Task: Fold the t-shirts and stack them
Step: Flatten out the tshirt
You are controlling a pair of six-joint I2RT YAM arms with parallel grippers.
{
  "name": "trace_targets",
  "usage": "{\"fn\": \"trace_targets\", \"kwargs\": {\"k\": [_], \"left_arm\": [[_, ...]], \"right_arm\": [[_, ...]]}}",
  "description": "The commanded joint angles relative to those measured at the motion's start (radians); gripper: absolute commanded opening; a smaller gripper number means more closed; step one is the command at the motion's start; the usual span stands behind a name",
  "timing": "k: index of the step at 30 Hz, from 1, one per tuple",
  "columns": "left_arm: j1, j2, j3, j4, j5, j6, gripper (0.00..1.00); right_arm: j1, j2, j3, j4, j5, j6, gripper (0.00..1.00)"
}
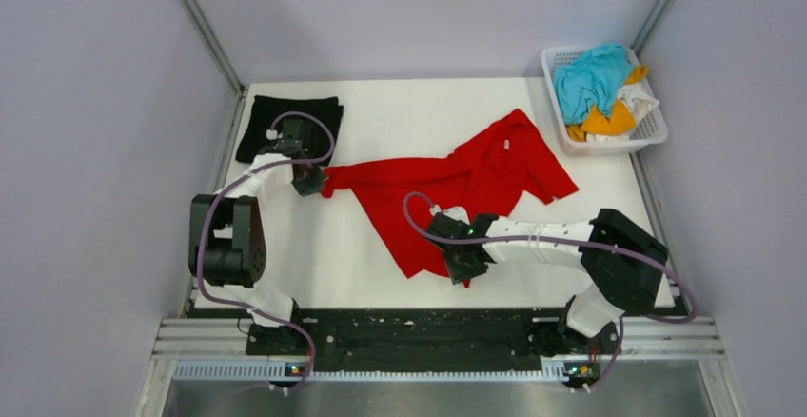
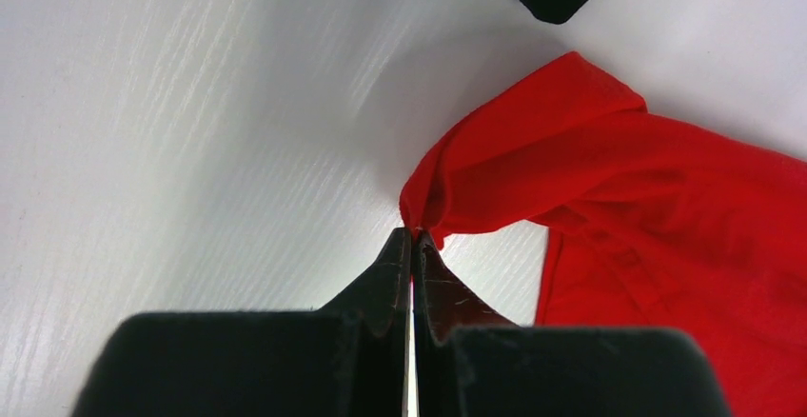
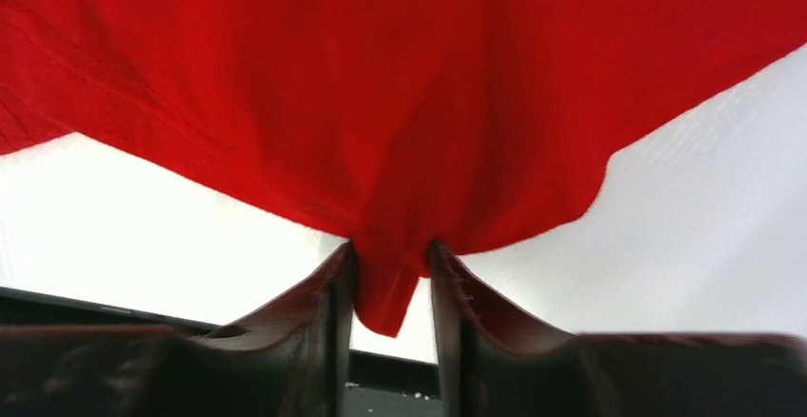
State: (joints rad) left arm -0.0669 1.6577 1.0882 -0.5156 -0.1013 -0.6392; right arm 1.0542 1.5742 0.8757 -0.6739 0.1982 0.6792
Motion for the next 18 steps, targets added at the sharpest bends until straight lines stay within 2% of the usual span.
{"fn": "trace_targets", "kwargs": {"k": [1,3,6,9,12,18], "left_arm": [[0.007,-0.036,-0.007,0.034,-0.02,-0.008,0.0],[0.008,-0.044,-0.007,0.032,-0.021,-0.008,0.0],[0.009,-0.064,0.001,0.032,-0.018,-0.005,0.0],[0.008,-0.09,0.041,0.02,-0.025,-0.007,0.0],[0.01,-0.119,0.127,-0.001,-0.017,-0.009,0.0],[0.01,-0.217,0.302,0.03,0.054,-0.008,0.0]], "right_arm": [[0.013,0.042,-0.021,-0.048,0.091,0.059,0.21],[0.011,0.016,0.002,-0.072,0.149,0.078,0.0],[-0.027,-0.048,0.052,-0.095,0.223,0.069,0.0],[-0.134,-0.132,0.109,-0.089,0.299,0.024,0.0],[-0.272,-0.217,0.192,-0.065,0.373,-0.057,0.0],[-0.423,-0.348,0.414,-0.025,0.545,-0.258,0.0]]}}
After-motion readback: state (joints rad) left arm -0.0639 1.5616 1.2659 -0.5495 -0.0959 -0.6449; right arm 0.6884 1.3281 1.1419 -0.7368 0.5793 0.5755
